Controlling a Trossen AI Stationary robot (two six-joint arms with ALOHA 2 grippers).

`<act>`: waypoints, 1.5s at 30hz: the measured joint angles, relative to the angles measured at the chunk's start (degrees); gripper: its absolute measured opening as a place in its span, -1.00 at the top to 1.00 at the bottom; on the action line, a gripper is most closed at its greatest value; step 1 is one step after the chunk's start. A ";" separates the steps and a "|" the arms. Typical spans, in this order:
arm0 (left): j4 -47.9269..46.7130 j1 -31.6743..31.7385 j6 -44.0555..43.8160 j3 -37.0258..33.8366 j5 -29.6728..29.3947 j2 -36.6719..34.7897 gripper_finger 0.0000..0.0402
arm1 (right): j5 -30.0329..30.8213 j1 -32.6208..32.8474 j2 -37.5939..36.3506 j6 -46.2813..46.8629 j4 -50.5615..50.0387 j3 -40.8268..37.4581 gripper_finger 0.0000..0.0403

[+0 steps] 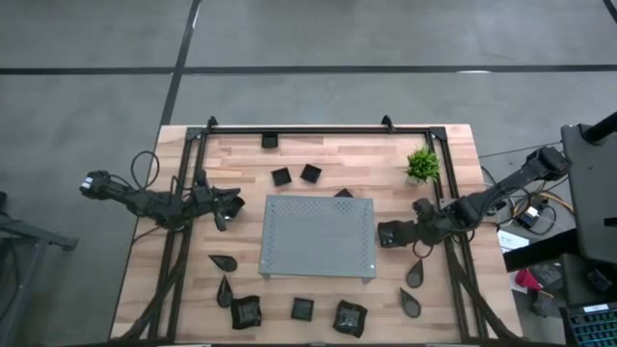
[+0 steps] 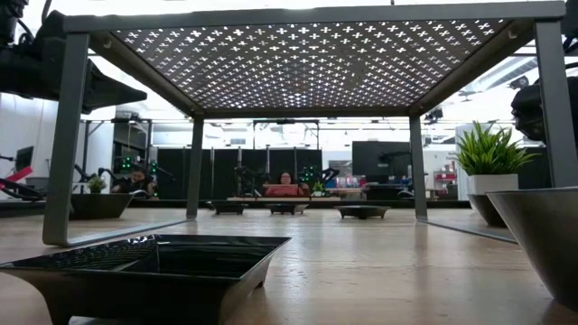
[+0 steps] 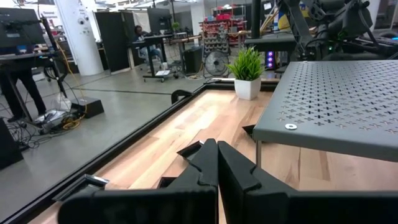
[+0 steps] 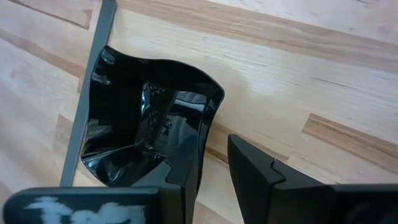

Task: Pick & Place Mini shaped plates
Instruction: Put the top right black distorted square plate on the shelf

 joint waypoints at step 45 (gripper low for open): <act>0.02 0.01 0.01 0.00 -0.01 -0.01 1.00 | -10.62 0.00 2.20 -6.18 -22.52 29.52 0.96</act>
